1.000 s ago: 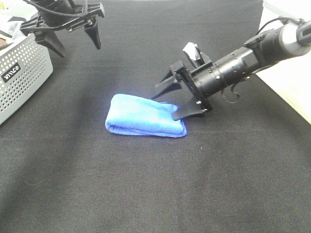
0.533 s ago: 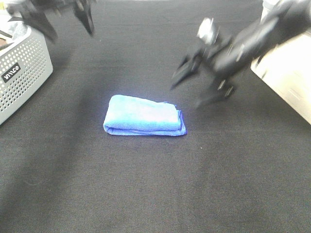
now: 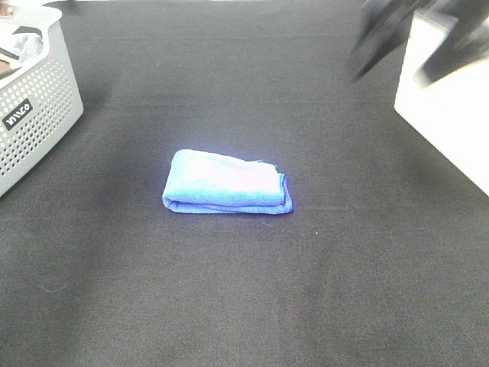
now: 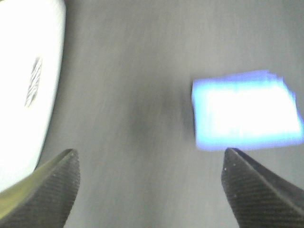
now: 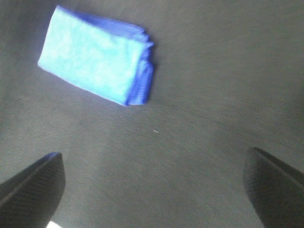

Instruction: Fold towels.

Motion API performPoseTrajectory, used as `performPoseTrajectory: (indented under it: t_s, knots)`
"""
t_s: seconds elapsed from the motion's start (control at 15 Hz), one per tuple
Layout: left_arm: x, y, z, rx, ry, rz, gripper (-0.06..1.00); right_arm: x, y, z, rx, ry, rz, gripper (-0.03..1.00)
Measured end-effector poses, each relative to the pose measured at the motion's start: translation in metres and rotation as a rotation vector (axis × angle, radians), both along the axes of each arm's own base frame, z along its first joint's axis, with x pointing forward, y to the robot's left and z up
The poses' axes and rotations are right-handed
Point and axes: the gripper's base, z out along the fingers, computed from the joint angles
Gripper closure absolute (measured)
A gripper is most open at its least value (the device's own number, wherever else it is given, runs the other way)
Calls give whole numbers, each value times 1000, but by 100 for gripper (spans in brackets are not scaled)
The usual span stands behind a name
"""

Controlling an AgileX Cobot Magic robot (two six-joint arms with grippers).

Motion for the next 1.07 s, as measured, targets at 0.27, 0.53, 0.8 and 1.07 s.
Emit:
performPoseTrajectory:
  t_s: [0.27, 0.53, 0.8, 1.07]
  knots:
    - [-107, 28, 12, -10, -50, -5, 17, -78, -17, 28, -33, -95, -28, 1]
    - [-207, 54, -15, 0, -139, -53, 17, -158, -31, 7, -53, -114, -30, 1]
    - [-293, 76, -72, -12, -296, -95, 17, -236, -46, -38, -68, -213, -57, 1]
    - [-318, 79, -93, -32, -390, -144, 17, -272, -56, -52, -93, -342, -79, 1]
